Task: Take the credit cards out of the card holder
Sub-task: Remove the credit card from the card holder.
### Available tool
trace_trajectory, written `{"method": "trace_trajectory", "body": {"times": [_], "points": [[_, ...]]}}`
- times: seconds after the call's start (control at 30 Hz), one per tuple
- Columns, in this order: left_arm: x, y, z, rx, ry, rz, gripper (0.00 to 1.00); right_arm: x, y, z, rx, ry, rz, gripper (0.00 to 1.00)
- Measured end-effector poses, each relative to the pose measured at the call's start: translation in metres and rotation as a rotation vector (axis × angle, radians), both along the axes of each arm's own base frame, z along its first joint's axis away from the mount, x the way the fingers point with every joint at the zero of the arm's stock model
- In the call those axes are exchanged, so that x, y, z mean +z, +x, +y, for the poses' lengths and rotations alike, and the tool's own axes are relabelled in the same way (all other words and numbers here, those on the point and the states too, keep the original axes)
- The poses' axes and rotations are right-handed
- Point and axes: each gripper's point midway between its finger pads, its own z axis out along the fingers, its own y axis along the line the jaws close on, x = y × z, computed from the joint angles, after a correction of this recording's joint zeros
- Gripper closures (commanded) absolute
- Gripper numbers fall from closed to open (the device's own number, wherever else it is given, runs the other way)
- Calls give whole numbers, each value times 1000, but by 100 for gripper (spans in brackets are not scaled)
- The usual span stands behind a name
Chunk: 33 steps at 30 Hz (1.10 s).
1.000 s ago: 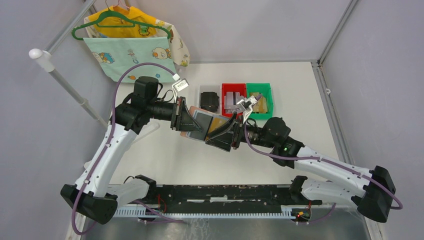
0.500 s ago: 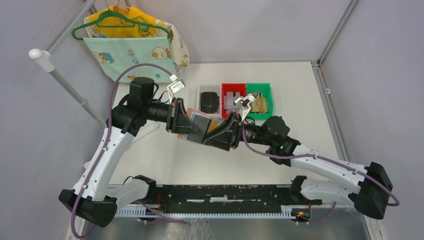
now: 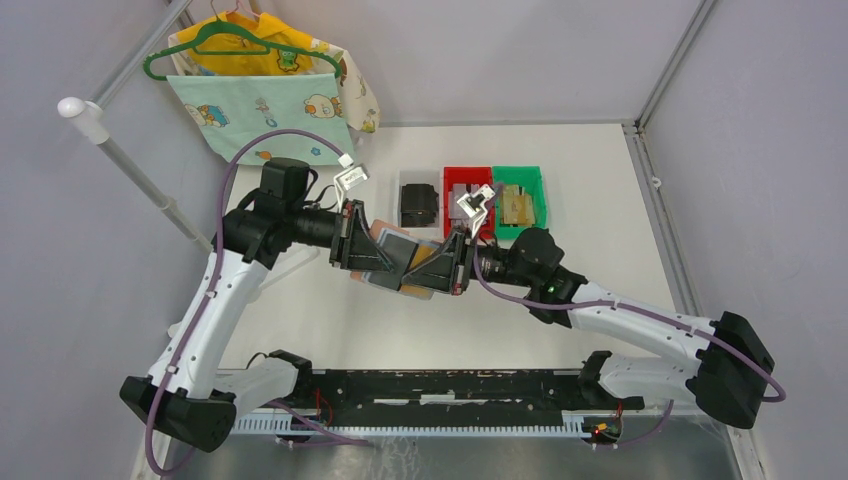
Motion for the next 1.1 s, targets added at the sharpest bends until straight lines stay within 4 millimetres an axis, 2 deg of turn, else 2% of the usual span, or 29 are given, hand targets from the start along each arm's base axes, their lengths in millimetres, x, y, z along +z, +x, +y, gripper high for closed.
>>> {"method": "trace_trajectory", "body": {"times": [0.03, 0.6, 1.0, 1.03, 1.07, 1.1], "points": [[0, 0, 0, 1, 0, 1, 81, 0, 0, 0, 0, -1, 6, 100], [7, 0, -5, -69, -39, 62, 77, 8, -2, -13, -55, 135, -44, 100], [9, 1, -3, -53, -33, 74, 77, 12, 2, -15, -87, 149, -53, 100], [9, 1, -3, -52, -33, 73, 77, 13, 3, -14, -86, 146, -55, 98], [10, 1, -2, -49, -34, 71, 77, 13, 3, -14, -85, 144, -56, 92], [10, 1, -2, -47, -35, 69, 80, 14, 3, -13, -85, 142, -57, 81]]}}
